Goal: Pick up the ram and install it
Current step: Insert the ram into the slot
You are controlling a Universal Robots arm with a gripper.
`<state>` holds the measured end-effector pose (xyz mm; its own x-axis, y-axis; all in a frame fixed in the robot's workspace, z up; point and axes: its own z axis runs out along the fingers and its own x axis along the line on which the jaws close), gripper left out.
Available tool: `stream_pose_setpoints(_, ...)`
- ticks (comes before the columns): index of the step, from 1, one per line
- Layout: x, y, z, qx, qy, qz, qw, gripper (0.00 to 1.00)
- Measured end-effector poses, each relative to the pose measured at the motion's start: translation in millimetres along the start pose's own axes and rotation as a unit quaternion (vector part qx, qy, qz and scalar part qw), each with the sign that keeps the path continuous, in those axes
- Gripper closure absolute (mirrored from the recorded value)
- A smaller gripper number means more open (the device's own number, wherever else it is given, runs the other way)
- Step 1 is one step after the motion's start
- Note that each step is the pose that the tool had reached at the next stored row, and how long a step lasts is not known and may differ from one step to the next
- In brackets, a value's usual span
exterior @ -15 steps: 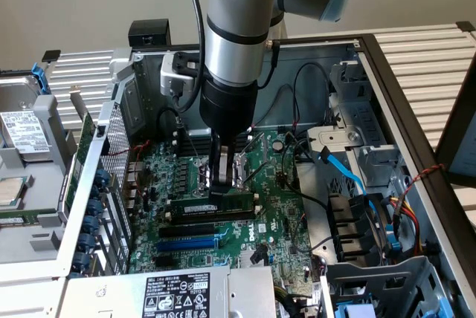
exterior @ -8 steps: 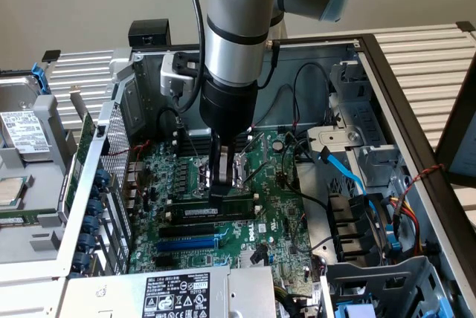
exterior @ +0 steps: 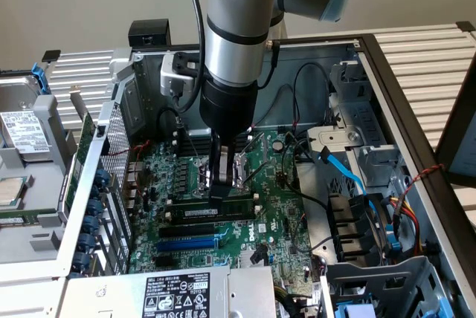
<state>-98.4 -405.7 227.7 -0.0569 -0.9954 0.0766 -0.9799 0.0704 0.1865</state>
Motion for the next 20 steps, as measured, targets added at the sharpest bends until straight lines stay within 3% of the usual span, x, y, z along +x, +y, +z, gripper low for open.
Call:
stream_pose_setpoints(10,0.1,0.3,-1.6,-0.0001,0.0014,0.0,1.0,0.74)
stream_pose_setpoints(15,0.2,0.7,-3.4,-0.0003,0.0042,0.001,1.0,0.74)
stream_pose_setpoints(20,0.3,1.2,-6.2,-0.0005,0.0093,0.002,1.0,0.74)
